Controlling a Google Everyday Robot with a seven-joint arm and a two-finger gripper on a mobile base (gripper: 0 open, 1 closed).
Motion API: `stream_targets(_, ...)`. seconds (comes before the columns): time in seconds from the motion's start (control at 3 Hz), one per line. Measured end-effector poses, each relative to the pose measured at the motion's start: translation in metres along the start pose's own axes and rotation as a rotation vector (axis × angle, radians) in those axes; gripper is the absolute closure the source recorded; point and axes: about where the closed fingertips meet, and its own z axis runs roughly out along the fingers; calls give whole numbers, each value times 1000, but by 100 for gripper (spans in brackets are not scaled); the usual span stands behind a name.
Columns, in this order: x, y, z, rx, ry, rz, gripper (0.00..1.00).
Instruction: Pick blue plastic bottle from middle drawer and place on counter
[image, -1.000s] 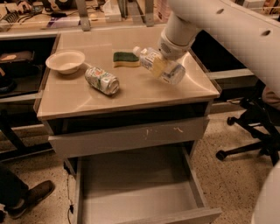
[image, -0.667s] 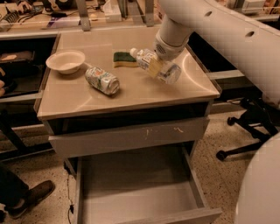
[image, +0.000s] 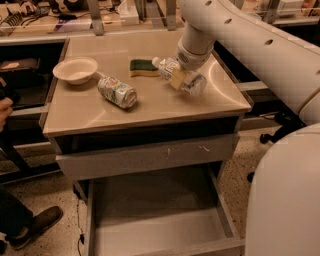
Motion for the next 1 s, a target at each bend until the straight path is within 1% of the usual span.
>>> stream_targets(0.33,6,-10,9,2,18,24,100)
stream_targets(0.67,18,-21,15,6,35,58,100)
stream_targets(1.0,18,-21,15,6,35,58,81)
